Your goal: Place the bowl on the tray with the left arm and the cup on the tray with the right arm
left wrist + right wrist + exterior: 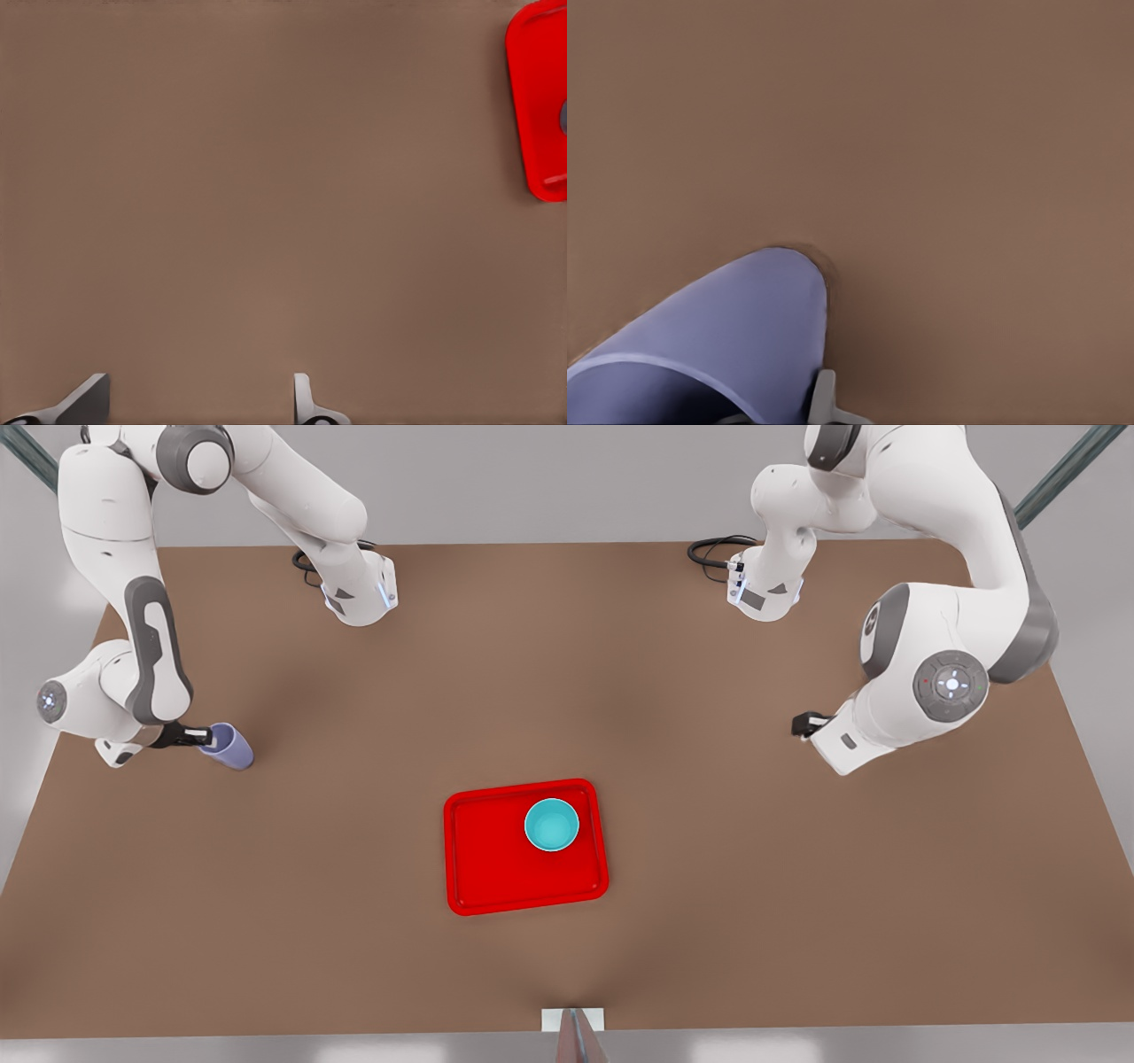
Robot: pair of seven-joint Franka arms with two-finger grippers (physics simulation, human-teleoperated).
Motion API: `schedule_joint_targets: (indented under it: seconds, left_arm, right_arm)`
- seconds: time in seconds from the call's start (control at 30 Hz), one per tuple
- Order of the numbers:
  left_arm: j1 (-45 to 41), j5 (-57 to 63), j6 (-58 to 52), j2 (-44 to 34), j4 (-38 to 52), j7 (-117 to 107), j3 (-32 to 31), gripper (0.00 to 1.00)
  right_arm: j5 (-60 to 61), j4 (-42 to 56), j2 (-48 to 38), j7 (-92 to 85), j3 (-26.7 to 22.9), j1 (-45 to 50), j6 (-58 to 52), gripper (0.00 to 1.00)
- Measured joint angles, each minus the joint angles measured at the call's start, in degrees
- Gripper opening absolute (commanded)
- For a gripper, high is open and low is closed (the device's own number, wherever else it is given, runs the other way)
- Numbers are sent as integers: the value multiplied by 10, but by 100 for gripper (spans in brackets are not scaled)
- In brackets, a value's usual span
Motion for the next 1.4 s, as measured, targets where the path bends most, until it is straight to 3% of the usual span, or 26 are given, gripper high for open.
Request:
schedule_joint_targets:
  seconds: [0.33, 0.43, 0.57, 0.67, 0.73, 0.93, 1.1, 1.4]
  left_arm:
    - [1, -9, 4, 7, 0, -5, 4, 100]
    - [1, -10, 4, 7, 0, -6, 4, 100]
    - [1, -9, 15, 5, 7, -6, 5, 100]
    - [1, -10, 11, 3, 8, -6, 4, 100]
    - [1, -10, 11, 3, 8, -6, 4, 100]
    - [1, -10, 9, 1, 8, -6, 4, 100]
    - [1, -10, 9, 0, 8, -7, 2, 100]
    - [1, -11, 10, 2, 8, -6, 1, 100]
  right_arm:
    - [4, 11, -1, -2, 2, 3, -8, 21]
    - [4, 42, -9, 22, 13, 12, -56, 21]
    - [0, 141, -27, 161, 86, 16, -204, 21]
    - [0, 177, -21, 285, 163, 28, -213, 21]
    - [4, 187, -9, 349, 164, 78, -198, 21]
    - [15, 275, 76, 506, 163, 208, -173, 21]
    - [36, 409, 174, 637, 163, 298, -179, 21]
    - [78, 495, 254, 679, 176, 351, -148, 21]
